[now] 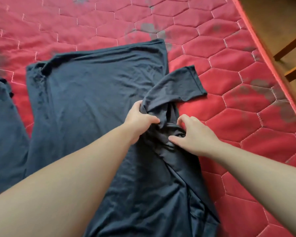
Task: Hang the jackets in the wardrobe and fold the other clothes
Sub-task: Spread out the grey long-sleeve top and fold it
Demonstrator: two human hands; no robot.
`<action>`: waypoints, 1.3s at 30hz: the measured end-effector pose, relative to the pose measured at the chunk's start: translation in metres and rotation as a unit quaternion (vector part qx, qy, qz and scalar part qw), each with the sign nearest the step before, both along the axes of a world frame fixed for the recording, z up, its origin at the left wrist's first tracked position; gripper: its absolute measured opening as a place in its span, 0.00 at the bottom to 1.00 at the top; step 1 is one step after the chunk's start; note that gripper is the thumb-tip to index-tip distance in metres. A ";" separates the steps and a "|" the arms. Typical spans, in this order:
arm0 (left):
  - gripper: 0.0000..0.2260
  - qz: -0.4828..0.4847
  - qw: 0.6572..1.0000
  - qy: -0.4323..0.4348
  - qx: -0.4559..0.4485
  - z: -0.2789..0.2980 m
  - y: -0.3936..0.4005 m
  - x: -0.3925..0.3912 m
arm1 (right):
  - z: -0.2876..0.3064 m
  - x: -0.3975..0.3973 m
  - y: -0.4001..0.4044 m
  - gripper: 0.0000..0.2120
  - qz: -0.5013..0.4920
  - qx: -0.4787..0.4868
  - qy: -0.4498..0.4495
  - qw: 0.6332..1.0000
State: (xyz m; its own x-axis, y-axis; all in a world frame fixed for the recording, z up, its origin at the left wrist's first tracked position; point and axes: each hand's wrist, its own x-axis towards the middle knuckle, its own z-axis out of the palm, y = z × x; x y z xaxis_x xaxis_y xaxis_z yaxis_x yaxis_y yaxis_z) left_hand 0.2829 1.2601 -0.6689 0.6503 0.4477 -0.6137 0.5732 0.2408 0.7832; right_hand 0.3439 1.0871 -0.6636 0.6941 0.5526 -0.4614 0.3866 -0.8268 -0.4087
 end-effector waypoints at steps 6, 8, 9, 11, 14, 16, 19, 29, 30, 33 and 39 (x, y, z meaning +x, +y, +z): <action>0.05 -0.013 0.987 0.043 0.155 -0.011 0.014 -0.002 | 0.010 0.046 0.052 0.21 -0.376 0.176 0.228 0.881; 0.10 -0.014 0.993 0.037 0.114 -0.012 0.019 -0.003 | 0.011 0.063 0.066 0.20 -0.461 0.207 0.298 0.810; 0.12 -0.007 0.997 0.035 0.073 -0.011 0.022 -0.004 | 0.010 0.069 0.070 0.18 -0.481 0.217 0.311 0.790; 0.13 -0.008 0.999 0.034 -0.002 -0.007 0.029 -0.005 | 0.010 0.077 0.078 0.09 -0.506 0.232 0.288 0.779; 0.14 -0.035 0.997 0.041 -0.061 -0.005 0.039 -0.006 | 0.019 0.089 0.103 0.03 -0.455 0.274 0.135 0.837; 0.15 -0.030 0.995 0.047 -0.077 -0.005 0.045 -0.005 | 0.037 0.095 0.134 0.07 -0.352 0.323 0.088 0.874; 0.11 -0.016 0.994 0.051 -0.095 -0.006 0.051 -0.006 | 0.059 0.097 0.174 0.07 -0.162 0.365 0.139 0.906; 0.33 -0.141 0.846 0.038 0.513 -0.024 0.090 -0.009 | -0.007 0.089 0.113 0.21 0.085 0.103 -0.130 0.983; 0.32 -0.178 0.818 0.048 0.544 -0.028 0.096 -0.011 | -0.015 0.088 0.107 0.26 0.111 0.072 -0.159 0.978; 0.30 -0.248 0.780 0.094 0.566 -0.045 0.115 -0.024 | -0.029 0.089 0.091 0.32 0.165 0.002 -0.225 0.960; 0.30 -0.239 0.764 0.087 0.593 -0.054 0.119 -0.031 | -0.037 0.110 0.071 0.27 0.150 -0.048 -0.261 0.953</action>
State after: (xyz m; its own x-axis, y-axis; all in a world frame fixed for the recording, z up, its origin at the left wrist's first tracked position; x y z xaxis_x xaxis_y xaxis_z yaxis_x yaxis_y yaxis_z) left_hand 0.2514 1.3794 -0.7230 0.8681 0.4930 -0.0578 0.4943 -0.8482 0.1902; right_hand 0.4540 1.1576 -0.7008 0.6598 0.7352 -0.1552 0.7413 -0.6707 -0.0254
